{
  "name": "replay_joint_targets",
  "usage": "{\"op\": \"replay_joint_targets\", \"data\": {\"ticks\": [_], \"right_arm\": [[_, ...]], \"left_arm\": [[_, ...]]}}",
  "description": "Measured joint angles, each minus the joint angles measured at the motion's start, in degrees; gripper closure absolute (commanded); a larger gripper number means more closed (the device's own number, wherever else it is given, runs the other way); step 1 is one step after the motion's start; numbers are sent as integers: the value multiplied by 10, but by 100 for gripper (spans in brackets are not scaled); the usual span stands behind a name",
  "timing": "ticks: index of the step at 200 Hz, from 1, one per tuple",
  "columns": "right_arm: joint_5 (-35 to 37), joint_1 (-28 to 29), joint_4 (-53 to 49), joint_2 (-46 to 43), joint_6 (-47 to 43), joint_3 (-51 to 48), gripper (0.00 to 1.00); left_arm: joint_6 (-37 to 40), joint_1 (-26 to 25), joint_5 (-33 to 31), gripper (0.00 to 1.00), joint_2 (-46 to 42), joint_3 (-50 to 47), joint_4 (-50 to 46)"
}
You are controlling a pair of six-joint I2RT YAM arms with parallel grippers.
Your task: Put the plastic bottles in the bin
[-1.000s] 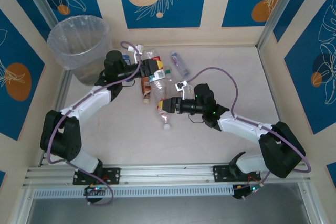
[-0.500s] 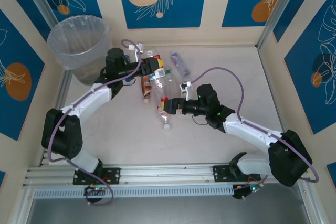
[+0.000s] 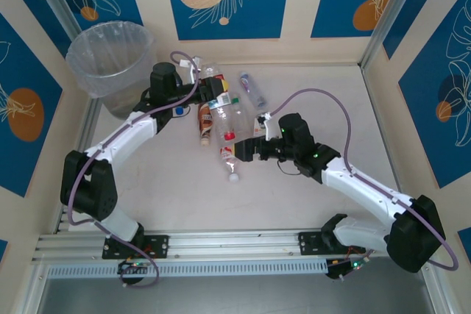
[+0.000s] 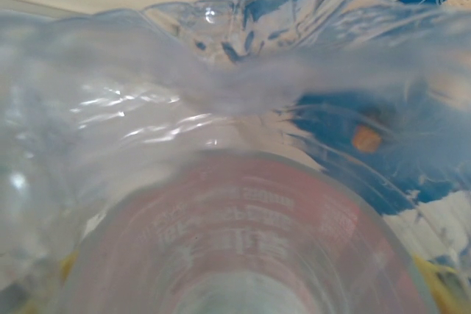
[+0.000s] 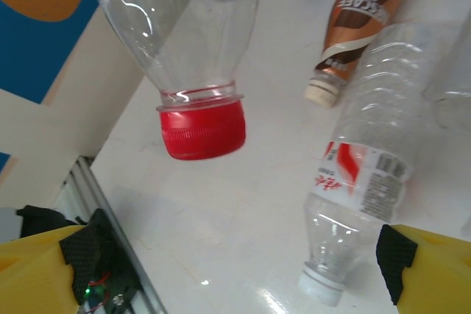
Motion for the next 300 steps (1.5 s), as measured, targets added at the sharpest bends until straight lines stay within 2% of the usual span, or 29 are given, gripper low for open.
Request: {"op": "replay_joint_targets", "data": {"ticks": [99, 198, 257, 300], "right_arm": [[18, -23, -87, -38, -80, 35, 0], [36, -31, -48, -63, -77, 2, 0], [42, -32, -39, -63, -69, -8, 0], [54, -32, -35, -77, -64, -23, 0]], "left_arm": [[98, 21, -72, 51, 1, 99, -172], [158, 139, -102, 49, 53, 307, -322], [153, 220, -109, 49, 102, 457, -353], [152, 260, -173, 48, 115, 493, -354]]}}
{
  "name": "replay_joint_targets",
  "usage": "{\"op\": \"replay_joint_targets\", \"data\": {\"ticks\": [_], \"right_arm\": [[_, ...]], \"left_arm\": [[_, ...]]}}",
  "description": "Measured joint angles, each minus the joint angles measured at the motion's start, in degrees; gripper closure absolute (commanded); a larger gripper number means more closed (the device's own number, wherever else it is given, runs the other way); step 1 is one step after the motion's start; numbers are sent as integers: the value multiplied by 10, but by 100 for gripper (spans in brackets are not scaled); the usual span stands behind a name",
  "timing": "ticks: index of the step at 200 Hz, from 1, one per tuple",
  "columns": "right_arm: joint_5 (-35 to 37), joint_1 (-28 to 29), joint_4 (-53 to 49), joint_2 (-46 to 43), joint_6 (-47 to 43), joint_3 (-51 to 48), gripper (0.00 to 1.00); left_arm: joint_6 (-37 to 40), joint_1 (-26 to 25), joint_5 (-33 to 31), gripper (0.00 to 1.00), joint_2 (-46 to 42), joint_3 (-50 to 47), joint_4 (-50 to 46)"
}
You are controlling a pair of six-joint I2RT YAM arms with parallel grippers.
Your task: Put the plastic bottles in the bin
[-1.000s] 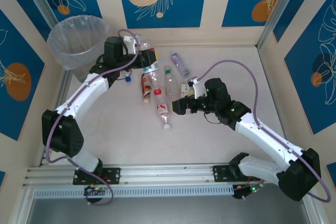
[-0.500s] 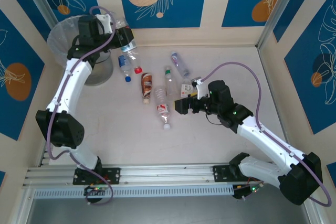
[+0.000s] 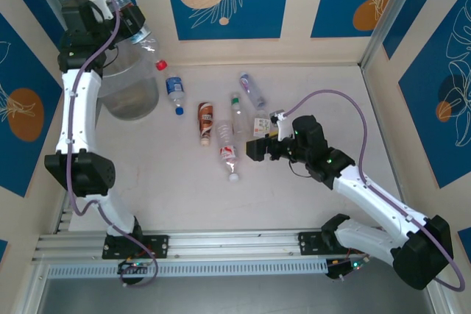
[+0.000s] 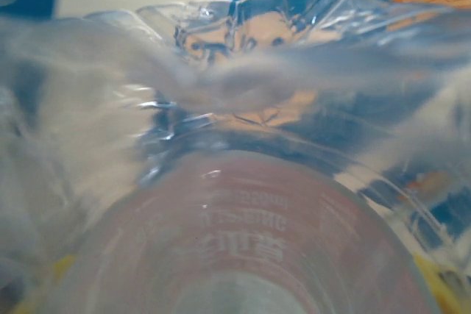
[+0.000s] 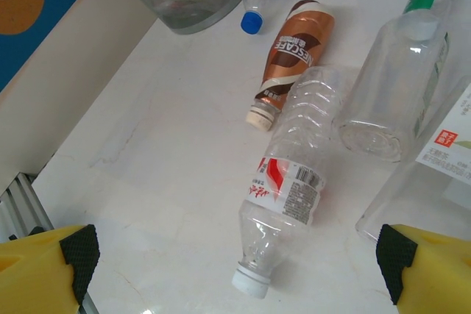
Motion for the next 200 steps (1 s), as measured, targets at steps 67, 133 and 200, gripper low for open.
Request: {"op": "replay_joint_targets", "data": {"ticks": [67, 133, 200], "right_arm": [[13, 0, 0, -15, 0, -5, 0], [18, 0, -2, -20, 4, -11, 0], [29, 0, -3, -33, 4, -11, 0]], "left_arm": [[11, 44, -104, 46, 48, 65, 18], [94, 46, -175, 47, 69, 91, 24], [138, 46, -205, 47, 116, 91, -11]]}}
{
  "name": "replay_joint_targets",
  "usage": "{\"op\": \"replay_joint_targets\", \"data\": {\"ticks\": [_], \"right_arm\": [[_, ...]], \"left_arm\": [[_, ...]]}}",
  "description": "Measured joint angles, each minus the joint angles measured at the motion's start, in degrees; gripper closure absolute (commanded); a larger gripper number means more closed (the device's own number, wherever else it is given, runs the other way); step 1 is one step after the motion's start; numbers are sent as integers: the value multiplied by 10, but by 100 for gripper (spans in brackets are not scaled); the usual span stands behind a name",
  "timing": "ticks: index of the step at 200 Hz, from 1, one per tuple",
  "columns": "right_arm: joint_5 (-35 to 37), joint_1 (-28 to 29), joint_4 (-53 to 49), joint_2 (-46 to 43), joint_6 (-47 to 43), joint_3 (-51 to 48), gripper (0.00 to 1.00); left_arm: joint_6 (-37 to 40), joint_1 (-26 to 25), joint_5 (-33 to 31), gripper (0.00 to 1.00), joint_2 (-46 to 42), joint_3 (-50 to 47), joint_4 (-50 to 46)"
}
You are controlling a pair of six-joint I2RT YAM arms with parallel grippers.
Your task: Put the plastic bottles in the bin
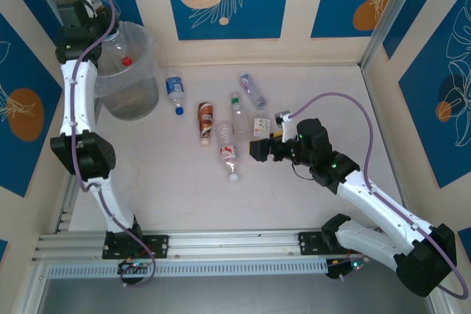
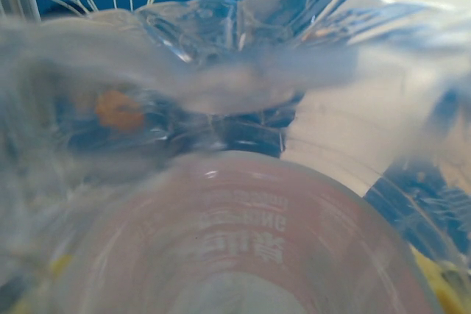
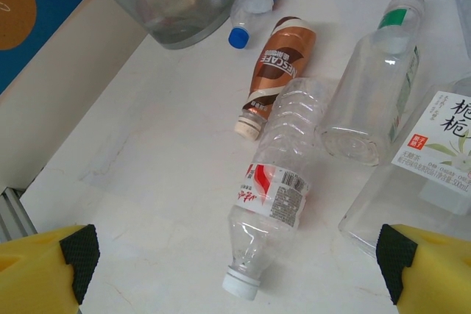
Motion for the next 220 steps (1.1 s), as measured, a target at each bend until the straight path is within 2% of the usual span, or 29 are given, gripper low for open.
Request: {"op": "replay_joint_targets", "data": {"ticks": [36, 82, 116, 167, 196, 220], "right_arm": [[0, 0, 0, 0, 0, 0, 1], [0, 0, 1, 0, 0, -3, 1], [0, 0, 1, 0, 0, -10, 0], [0, 0, 1, 0, 0, -14, 0], [1, 0, 0, 0, 3, -14, 0], [2, 0, 0, 0, 3, -14, 0]], "left_arm": [[17, 0, 3, 46, 6, 0, -31], [62, 0, 53, 46, 12, -2, -56], [129, 0, 85, 47, 12, -22, -64], [202, 0, 100, 46, 37, -31, -95], [222, 0, 101, 43, 50, -42, -105], [227, 0, 101, 36, 61, -44, -113]]}}
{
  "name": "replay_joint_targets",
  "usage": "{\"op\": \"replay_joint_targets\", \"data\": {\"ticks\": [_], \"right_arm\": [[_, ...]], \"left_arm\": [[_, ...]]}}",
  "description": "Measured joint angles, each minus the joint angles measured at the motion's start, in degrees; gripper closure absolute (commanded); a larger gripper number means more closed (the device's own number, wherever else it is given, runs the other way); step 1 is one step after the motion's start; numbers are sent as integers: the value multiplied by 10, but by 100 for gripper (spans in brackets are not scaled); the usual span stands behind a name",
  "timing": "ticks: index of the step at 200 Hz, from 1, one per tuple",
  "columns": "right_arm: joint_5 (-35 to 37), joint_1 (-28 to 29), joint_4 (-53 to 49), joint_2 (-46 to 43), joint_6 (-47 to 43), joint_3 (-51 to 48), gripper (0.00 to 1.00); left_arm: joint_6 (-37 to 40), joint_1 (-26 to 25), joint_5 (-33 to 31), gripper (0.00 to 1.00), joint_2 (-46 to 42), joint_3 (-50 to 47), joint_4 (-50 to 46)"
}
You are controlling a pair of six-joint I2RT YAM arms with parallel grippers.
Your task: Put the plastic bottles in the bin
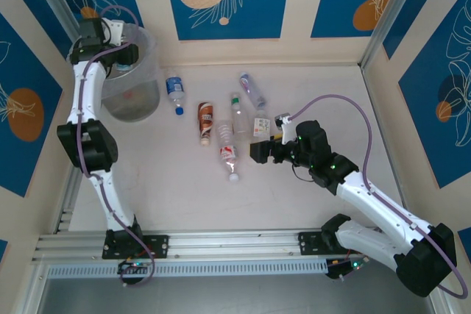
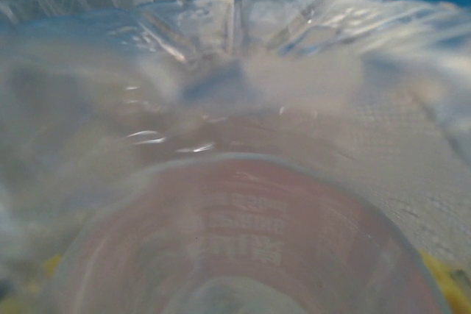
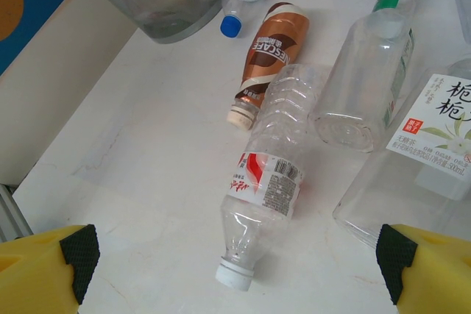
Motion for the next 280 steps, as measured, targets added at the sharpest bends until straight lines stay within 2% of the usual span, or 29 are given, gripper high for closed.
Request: {"op": "replay_joint_targets", "data": {"ticks": [60, 95, 125, 206, 244, 280], "right_arm": [[0, 0, 0, 0, 6, 0, 0], [0, 0, -1, 0, 10, 0, 0], [3, 0, -2, 0, 12, 0, 0], [9, 0, -2, 0, 13, 0, 0], [9, 0, -2, 5, 13, 0, 0], [9, 0, -2, 23, 17, 0, 0]], "left_arm": [[-16, 0, 3, 33, 30, 0, -8], [-38, 0, 5, 24, 35, 0, -9], [-52, 0, 5, 22, 35, 0, -9], [-98, 0, -7, 8, 35, 0, -9], [-139, 0, -20, 4, 19, 1, -8], [-180, 0, -2, 1, -19, 2, 0]]}}
